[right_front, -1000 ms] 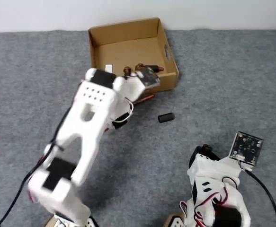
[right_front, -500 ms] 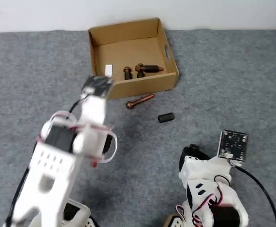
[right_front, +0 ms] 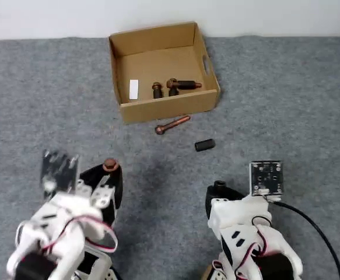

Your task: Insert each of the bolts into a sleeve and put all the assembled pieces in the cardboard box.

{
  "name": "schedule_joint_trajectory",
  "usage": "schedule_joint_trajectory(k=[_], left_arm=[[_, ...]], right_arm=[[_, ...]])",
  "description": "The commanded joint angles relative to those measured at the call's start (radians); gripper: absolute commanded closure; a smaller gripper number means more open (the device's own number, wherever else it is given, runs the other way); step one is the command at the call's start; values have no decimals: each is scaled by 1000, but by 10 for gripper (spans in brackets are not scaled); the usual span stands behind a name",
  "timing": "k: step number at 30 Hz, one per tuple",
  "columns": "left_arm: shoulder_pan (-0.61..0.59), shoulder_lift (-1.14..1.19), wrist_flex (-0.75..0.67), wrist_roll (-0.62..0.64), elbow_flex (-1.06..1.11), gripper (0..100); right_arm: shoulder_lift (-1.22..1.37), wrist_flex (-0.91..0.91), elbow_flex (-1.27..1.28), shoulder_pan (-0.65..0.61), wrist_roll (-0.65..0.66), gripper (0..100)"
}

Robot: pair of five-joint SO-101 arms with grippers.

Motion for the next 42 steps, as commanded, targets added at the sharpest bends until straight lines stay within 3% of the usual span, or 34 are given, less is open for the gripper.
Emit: schedule_joint_trajectory(k=[1,7,14,26,32,42], left_arm=[[-2,-150,-46,8,39,994],[6,-242,-55,9,111,994],[9,-239,-189,37,119,994],[244,-238,-221,114,113,994],[253,-238,-222,117,113,994],[290,-236,-269,117,113,994]], right_arm=[[-5,-36,-25,-87,12,991],[-2,-67,-12,-285,12,990],[-2,-68,-14,-423,12,990],[-2,-101,-17,-504,44,990],[-4,-226,-9,-541,261,990],[-2,-239,-8,-625,284,990]])
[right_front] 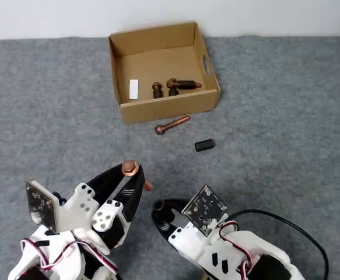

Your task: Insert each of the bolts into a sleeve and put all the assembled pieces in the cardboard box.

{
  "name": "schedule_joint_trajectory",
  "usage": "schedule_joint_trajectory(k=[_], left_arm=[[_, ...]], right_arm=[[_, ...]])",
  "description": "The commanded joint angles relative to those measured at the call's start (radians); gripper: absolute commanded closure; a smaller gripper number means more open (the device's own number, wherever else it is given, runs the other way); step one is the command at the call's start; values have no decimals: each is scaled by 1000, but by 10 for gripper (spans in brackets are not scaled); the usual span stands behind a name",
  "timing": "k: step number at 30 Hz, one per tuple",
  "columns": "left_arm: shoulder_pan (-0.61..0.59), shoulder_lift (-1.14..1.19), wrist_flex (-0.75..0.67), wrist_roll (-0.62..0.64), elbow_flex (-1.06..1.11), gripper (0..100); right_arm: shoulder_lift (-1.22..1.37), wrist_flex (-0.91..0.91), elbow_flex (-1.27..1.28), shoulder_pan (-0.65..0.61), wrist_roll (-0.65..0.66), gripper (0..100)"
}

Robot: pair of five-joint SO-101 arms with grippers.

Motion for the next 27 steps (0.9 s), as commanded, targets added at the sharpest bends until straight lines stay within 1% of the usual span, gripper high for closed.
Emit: schedule_joint_trajectory(k=[1,3,10,14,18,21,27], left_arm=[[57,-5,-21,5,-15,994],[91,-5,-8,5,-15,994],[98,-5,69,5,-64,994],[98,-5,114,6,-74,994],[101,-5,112,40,-73,994],[138,-5,112,43,-71,994],[147,-3,110,43,-70,994]], right_arm=[[-10,-28,-8,-13,12,990],[-10,-28,-8,-13,12,990],[-10,-28,-9,-8,12,990],[-10,-30,-9,25,12,990],[-10,-35,-11,25,14,990],[-10,-59,-9,25,14,990],[-10,-62,-8,24,14,990]])
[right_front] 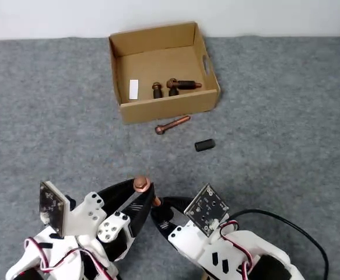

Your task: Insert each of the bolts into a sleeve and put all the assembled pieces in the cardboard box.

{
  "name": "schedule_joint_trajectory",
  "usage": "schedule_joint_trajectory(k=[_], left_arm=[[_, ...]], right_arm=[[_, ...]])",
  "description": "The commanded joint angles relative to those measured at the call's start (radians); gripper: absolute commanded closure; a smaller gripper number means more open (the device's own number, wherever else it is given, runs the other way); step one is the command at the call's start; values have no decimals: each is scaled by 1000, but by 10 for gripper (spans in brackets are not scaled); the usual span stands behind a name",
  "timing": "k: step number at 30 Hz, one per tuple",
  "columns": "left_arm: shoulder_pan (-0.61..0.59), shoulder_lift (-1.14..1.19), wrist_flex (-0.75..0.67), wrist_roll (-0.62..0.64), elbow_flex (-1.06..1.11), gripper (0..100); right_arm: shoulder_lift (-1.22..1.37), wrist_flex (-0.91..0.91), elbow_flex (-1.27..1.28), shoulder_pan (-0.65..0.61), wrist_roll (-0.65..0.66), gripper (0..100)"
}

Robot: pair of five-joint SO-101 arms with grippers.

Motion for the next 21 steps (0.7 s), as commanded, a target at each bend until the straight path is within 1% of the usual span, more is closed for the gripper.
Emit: schedule_joint_trajectory(k=[1,6,11,15,21], left_arm=[[11,3,-2,11,-31,994],[11,75,11,12,-24,994],[11,155,117,11,-22,994],[11,204,158,8,-28,992],[11,224,218,-34,-30,980]], right_arm=[[-5,-31,-8,16,12,990],[-5,-31,-8,16,17,990],[-5,-33,-15,19,107,990],[-5,-38,-17,19,110,990],[-5,-133,-14,41,112,990]])
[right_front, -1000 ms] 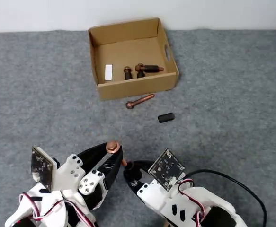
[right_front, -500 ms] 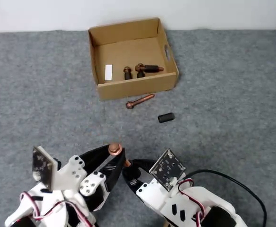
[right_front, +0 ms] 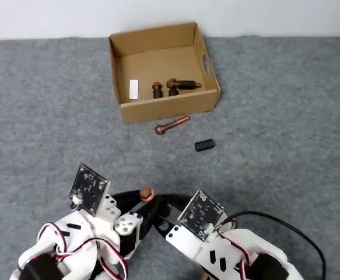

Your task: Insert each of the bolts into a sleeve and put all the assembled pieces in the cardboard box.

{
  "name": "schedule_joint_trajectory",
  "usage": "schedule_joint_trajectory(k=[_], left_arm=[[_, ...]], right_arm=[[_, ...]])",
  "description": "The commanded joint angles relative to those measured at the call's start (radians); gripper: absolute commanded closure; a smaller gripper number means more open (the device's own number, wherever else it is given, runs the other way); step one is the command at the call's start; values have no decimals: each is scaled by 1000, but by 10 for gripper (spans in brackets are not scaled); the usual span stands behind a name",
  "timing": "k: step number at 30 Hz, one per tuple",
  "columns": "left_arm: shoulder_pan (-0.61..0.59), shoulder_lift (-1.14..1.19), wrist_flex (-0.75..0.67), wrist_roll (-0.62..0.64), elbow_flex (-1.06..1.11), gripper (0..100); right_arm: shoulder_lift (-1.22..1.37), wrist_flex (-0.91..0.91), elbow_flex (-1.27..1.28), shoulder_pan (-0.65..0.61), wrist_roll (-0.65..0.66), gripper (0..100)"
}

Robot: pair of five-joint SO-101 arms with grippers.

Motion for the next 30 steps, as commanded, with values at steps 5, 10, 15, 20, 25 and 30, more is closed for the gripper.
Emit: schedule_joint_trajectory(k=[5,10,15,20,25,30], left_arm=[[0,29,94,-25,-21,773],[-5,31,97,-25,-31,718],[-6,31,89,-26,-91,718],[-132,28,89,-29,-197,745],[-390,20,89,-172,-220,968],[-703,20,-9,-276,-87,996]], right_arm=[[-12,-59,-18,58,11,990],[-12,-59,-18,59,11,990],[-12,-58,-14,59,11,990],[-12,-58,-14,145,6,990],[-12,-58,-14,303,3,990],[-12,7,2,444,-172,990]])
